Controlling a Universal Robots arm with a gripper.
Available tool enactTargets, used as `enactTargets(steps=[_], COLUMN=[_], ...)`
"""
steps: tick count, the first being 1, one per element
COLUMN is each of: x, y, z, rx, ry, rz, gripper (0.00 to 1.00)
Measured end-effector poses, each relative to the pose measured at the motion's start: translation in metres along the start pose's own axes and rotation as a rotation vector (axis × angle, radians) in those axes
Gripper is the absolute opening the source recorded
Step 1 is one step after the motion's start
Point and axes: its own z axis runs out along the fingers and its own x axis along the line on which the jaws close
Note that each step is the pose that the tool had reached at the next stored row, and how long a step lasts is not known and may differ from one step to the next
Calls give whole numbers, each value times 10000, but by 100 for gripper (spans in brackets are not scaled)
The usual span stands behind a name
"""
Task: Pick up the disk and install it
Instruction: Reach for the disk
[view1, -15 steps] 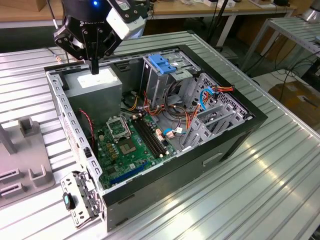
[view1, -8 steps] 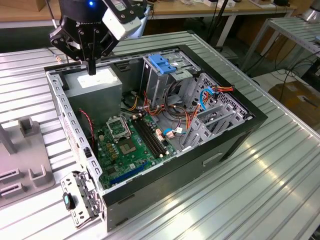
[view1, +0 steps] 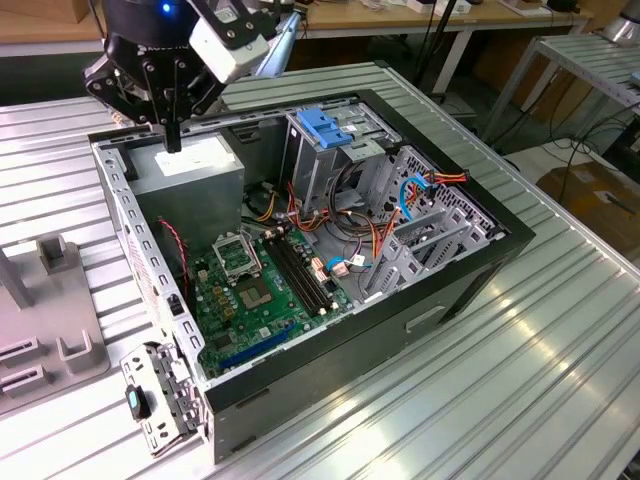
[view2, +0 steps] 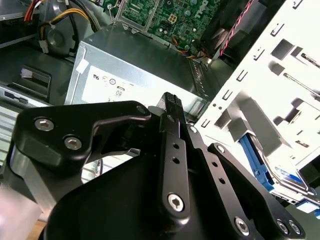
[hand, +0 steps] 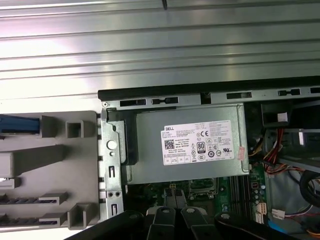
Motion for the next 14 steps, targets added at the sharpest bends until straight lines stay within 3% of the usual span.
enactTargets(steps=[14], x=[221], y=[-17], z=[0], rx=[1], ry=[1], rz=[-1], gripper=[11])
